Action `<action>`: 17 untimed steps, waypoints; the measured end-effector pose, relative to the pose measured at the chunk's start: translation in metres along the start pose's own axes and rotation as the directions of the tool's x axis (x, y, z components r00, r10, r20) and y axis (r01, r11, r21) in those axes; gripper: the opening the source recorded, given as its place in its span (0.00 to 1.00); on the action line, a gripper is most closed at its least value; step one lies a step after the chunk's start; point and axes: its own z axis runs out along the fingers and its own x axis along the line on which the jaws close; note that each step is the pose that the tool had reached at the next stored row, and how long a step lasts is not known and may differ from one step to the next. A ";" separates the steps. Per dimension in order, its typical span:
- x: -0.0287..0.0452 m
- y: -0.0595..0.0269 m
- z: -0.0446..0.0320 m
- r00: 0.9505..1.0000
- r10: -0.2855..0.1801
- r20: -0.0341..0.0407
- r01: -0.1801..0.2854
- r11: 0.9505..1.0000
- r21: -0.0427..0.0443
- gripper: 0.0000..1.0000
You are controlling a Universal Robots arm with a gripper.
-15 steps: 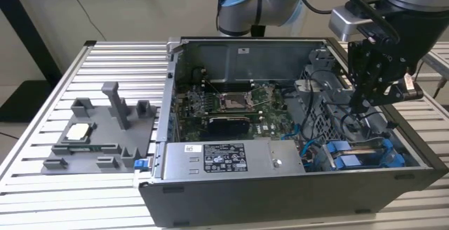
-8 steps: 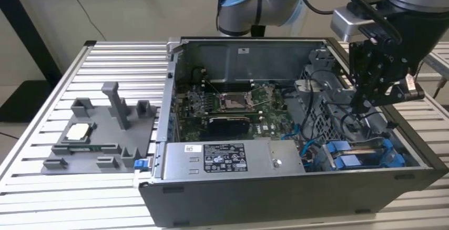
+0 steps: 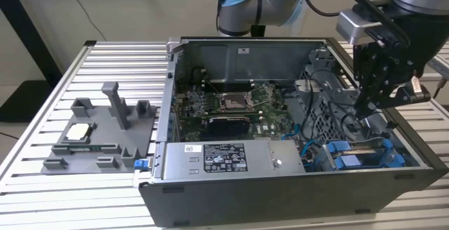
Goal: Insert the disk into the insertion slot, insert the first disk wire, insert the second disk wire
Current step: 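Insert the first disk wire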
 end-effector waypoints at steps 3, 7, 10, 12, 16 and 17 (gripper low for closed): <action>0.0008 -0.0015 0.0006 1.000 0.000 -0.003 0.000 1.000 -0.001 0.19; 0.0008 -0.0017 0.0007 1.000 0.000 -0.003 0.000 1.000 -0.001 0.19; 0.0008 -0.0018 0.0010 1.000 0.000 -0.004 0.000 1.000 -0.001 0.19; 0.0009 -0.0019 0.0015 1.000 0.000 -0.004 0.000 1.000 -0.001 0.19; 0.0011 -0.0021 0.0023 1.000 0.000 -0.005 0.000 1.000 -0.001 0.19; 0.0011 -0.0022 0.0025 1.000 -0.001 -0.005 0.001 1.000 -0.001 0.19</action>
